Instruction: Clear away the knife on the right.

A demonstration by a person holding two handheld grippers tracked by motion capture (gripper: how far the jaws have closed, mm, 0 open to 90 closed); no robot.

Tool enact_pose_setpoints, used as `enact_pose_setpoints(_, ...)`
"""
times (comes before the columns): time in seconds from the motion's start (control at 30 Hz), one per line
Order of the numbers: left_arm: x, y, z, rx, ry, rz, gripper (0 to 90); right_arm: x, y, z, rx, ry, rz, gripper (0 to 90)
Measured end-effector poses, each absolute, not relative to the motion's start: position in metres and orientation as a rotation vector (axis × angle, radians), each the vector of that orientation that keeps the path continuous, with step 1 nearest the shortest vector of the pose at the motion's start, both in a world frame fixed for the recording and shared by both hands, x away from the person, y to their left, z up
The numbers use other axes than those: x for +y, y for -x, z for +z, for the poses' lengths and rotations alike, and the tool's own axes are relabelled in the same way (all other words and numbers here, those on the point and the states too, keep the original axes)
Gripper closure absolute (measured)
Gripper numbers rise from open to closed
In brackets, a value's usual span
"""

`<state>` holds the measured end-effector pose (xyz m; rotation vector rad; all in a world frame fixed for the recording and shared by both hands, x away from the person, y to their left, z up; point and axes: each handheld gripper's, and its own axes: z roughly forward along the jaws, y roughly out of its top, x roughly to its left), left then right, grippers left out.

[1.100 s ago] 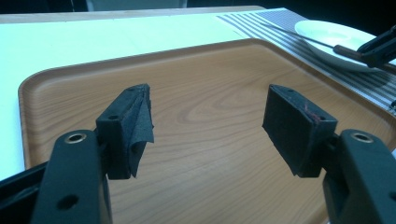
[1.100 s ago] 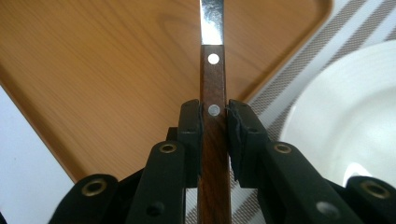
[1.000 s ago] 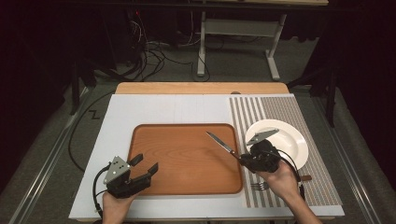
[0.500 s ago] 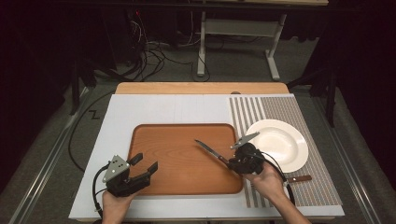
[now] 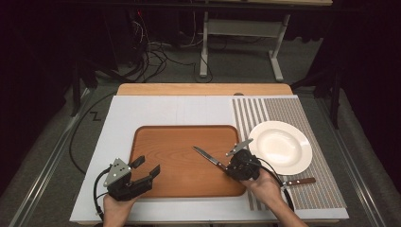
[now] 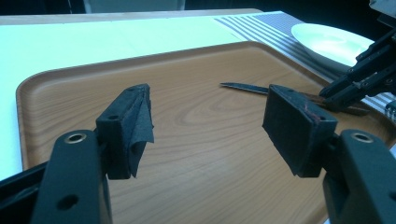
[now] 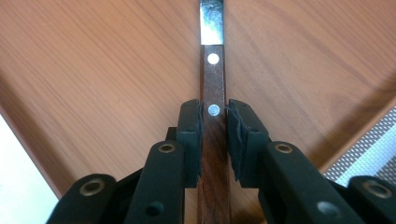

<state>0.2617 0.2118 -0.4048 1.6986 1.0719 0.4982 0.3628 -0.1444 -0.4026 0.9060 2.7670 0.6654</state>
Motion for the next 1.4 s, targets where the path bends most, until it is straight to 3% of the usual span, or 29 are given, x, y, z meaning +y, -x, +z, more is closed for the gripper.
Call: enact_pose_setpoints(1.4, 0.208, -0.263, -0.406, 1.062, -1.716, 0.481, 33.2, -0.156, -0.369, -0.404, 2.664, -0.946, 0.632, 66.2)
